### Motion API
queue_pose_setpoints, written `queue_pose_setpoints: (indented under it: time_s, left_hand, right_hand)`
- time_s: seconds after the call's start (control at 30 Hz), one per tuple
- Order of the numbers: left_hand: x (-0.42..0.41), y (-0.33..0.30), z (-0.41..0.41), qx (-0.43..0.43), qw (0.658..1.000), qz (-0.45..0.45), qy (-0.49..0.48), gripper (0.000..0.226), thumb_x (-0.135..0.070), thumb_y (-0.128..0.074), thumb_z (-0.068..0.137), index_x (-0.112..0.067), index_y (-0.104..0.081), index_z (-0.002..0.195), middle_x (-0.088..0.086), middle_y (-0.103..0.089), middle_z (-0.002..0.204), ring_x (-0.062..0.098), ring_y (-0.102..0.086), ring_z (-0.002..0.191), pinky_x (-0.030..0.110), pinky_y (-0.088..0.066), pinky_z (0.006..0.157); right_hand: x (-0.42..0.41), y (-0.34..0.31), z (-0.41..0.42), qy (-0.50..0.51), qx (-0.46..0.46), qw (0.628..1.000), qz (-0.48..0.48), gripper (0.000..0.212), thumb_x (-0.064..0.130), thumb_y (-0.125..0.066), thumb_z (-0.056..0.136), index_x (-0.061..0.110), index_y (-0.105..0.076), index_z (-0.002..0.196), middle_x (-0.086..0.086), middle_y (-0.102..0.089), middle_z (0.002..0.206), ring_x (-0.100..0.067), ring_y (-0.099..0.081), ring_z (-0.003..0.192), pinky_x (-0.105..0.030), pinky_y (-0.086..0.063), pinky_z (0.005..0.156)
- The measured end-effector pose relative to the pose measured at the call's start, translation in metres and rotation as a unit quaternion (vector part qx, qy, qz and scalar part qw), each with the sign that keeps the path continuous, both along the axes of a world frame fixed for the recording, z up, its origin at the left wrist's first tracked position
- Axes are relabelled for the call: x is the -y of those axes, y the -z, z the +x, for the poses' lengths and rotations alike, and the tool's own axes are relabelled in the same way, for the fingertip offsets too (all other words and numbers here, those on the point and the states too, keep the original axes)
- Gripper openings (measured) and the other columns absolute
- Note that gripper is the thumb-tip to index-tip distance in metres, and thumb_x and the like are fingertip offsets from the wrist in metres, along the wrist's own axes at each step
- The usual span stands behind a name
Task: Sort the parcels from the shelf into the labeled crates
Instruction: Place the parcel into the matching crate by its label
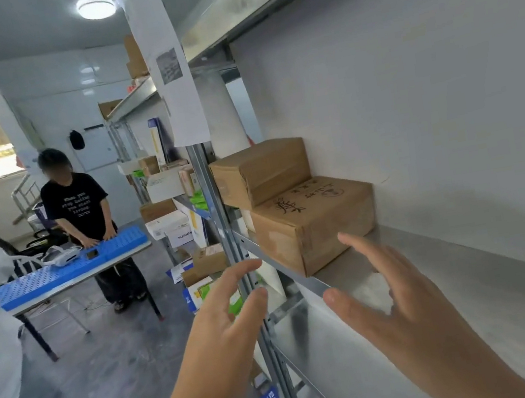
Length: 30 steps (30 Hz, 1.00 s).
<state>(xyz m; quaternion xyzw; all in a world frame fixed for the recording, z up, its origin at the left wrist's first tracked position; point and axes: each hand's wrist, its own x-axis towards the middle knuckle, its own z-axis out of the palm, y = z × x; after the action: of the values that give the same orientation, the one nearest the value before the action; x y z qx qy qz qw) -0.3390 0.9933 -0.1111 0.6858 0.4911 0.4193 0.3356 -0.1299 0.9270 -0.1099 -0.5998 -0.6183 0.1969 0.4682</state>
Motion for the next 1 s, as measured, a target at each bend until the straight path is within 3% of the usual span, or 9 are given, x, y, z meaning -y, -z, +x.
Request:
queue_pose_setpoints:
  time_s: [0.2, 0.33, 0.4, 0.47, 0.53, 0.6, 0.73, 0.9, 1.0]
  left_hand:
    - [-0.085, -0.009, 0.011, 0.022, 1.000, 0.022, 0.004, 0.051, -0.067, -0.047, 0.085, -0.056, -0.057, 0.134, -0.026, -0.060, 0.140, 0.000, -0.054, 0.133, 0.035, -0.045, 0.106]
    - [-0.133, -0.010, 0.019, 0.066, 0.998, 0.012, 0.021, 0.031, -0.052, -0.049, 0.101, -0.044, -0.064, 0.126, -0.024, -0.068, 0.124, -0.007, -0.062, 0.114, 0.025, -0.050, 0.091]
    - [-0.150, -0.006, 0.023, 0.089, 0.996, 0.005, 0.018, 0.026, -0.048, -0.050, 0.100, -0.041, -0.068, 0.117, -0.020, -0.072, 0.115, -0.002, -0.067, 0.105, 0.036, -0.055, 0.091]
    - [-0.160, -0.004, 0.026, 0.114, 0.993, 0.000, 0.013, 0.028, -0.052, -0.048, 0.096, -0.038, -0.069, 0.110, -0.017, -0.073, 0.107, -0.008, -0.066, 0.093, 0.030, -0.052, 0.084]
    - [-0.168, -0.002, 0.028, 0.127, 0.992, -0.008, 0.018, 0.036, -0.056, -0.046, 0.092, -0.036, -0.069, 0.112, -0.014, -0.071, 0.106, -0.008, -0.064, 0.091, 0.024, -0.046, 0.079]
    - [-0.173, -0.001, 0.032, 0.125, 0.992, -0.019, 0.030, 0.044, -0.060, -0.046, 0.091, -0.033, -0.071, 0.116, -0.010, -0.071, 0.110, 0.001, -0.064, 0.100, 0.030, -0.047, 0.085]
    - [-0.166, -0.004, 0.035, 0.127, 0.990, -0.048, 0.036, 0.041, -0.063, -0.048, 0.089, -0.029, -0.068, 0.098, 0.000, -0.069, 0.098, 0.018, -0.066, 0.094, 0.044, -0.054, 0.088]
    - [-0.137, -0.013, 0.030, 0.093, 0.987, -0.102, 0.086, 0.045, -0.058, -0.055, 0.099, -0.013, -0.060, 0.094, 0.003, -0.063, 0.083, 0.019, -0.059, 0.081, 0.036, -0.045, 0.075]
    - [-0.110, -0.018, 0.030, 0.087, 0.978, -0.132, 0.136, 0.023, -0.049, -0.064, 0.099, -0.026, -0.065, 0.099, -0.006, -0.069, 0.094, 0.018, -0.063, 0.088, 0.040, -0.051, 0.086]
  right_hand:
    - [-0.053, -0.007, -0.006, 0.073, -0.012, 0.997, -0.014, 0.085, 0.088, -0.046, 0.067, 0.067, -0.024, 0.146, 0.043, -0.026, 0.154, 0.015, -0.026, 0.139, -0.029, -0.031, 0.111]
    - [-0.084, -0.009, -0.016, 0.151, -0.038, 0.987, -0.033, 0.091, 0.088, -0.045, 0.068, 0.057, -0.029, 0.152, 0.034, -0.032, 0.155, 0.006, -0.031, 0.142, -0.030, -0.032, 0.110]
    - [-0.098, -0.010, -0.021, 0.189, -0.069, 0.979, -0.034, 0.065, 0.086, -0.051, 0.076, 0.063, -0.043, 0.136, 0.032, -0.047, 0.142, -0.001, -0.044, 0.136, -0.031, -0.036, 0.107]
    - [-0.110, -0.011, -0.026, 0.217, -0.105, 0.970, -0.037, 0.025, 0.074, -0.054, 0.084, 0.065, -0.049, 0.106, 0.030, -0.057, 0.123, -0.003, -0.055, 0.120, -0.032, -0.039, 0.098]
    - [-0.118, -0.011, -0.030, 0.233, -0.130, 0.963, -0.031, 0.015, 0.067, -0.053, 0.083, 0.059, -0.054, 0.095, 0.026, -0.062, 0.117, -0.003, -0.059, 0.111, -0.033, -0.042, 0.097]
    - [-0.124, -0.013, -0.035, 0.257, -0.162, 0.952, -0.029, 0.017, 0.069, -0.052, 0.086, 0.057, -0.060, 0.095, 0.026, -0.064, 0.113, -0.006, -0.062, 0.110, -0.038, -0.046, 0.103]
    - [-0.123, -0.010, -0.046, 0.307, -0.175, 0.935, -0.023, 0.063, 0.084, -0.046, 0.074, 0.046, -0.066, 0.120, 0.013, -0.068, 0.115, -0.015, -0.065, 0.109, -0.050, -0.054, 0.100]
    - [-0.089, -0.016, -0.044, 0.337, -0.183, 0.923, -0.028, 0.038, 0.064, -0.053, 0.089, 0.044, -0.069, 0.117, 0.013, -0.068, 0.117, -0.008, -0.064, 0.103, -0.037, -0.051, 0.090]
    - [-0.047, -0.028, -0.042, 0.342, -0.177, 0.922, -0.026, 0.033, 0.053, -0.058, 0.092, 0.045, -0.064, 0.123, 0.019, -0.066, 0.115, -0.004, -0.065, 0.091, -0.022, -0.046, 0.074]
